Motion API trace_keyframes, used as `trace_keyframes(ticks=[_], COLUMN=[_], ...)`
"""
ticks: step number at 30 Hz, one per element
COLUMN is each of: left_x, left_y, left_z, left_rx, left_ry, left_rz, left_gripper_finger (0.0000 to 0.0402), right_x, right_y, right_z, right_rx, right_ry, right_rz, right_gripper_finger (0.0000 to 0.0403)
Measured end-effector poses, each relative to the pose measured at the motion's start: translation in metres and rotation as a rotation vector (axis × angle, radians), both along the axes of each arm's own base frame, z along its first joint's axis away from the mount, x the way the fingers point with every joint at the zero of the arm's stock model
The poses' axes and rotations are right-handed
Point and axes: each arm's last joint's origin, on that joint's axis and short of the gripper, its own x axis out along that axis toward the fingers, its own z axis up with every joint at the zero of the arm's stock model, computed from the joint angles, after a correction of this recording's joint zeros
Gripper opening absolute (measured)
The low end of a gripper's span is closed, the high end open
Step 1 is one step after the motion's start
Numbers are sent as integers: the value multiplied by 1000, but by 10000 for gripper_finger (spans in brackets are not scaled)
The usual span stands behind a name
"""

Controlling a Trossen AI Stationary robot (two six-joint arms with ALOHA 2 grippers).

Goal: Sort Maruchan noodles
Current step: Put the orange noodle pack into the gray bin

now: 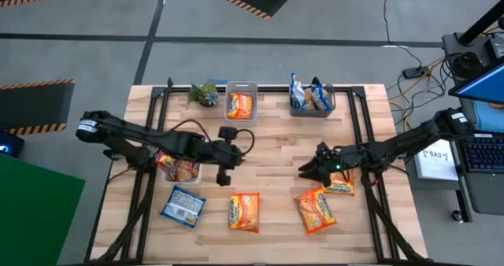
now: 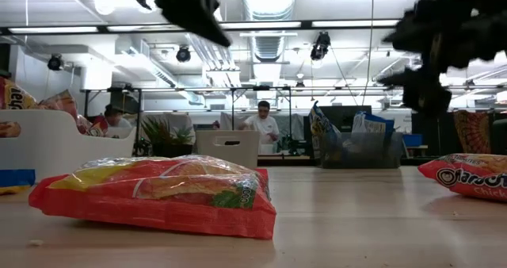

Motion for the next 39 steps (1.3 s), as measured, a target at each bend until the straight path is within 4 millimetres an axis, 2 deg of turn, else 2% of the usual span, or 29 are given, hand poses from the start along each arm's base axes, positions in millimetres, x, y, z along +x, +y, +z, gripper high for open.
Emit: trace_keyframes(ticks=[5, 13, 17, 21, 25, 32, 39], left_x=[8, 10, 9, 9, 9, 7, 8], left_y=[0, 10, 15, 17, 18, 18, 19], left_z=[-2, -16, -21, -21, -21, -26, -25], left_rx=[100, 126, 125, 114, 102, 83, 146], left_ry=[-126, -212, -197, -204, -207, -196, -194], left_rz=[-91, -77, -50, -15, -6, 8, 25], left_gripper_finger=[36, 36, 36, 36, 36, 36, 36], right_x=[13, 27, 22, 9, -1, -1, 2], right_y=[17, 31, 31, 28, 27, 28, 29], right_z=[22, 37, 37, 29, 19, 8, 1], right_rx=[-11, -17, -46, -69, -53, -51, -67], right_ry=[98, 549, 864, 1187, 1408, 1499, 1531], right_rz=[58, -6, -50, -115, -122, -103, -106], right_gripper_finger=[226, 226, 226, 226, 216, 163, 47])
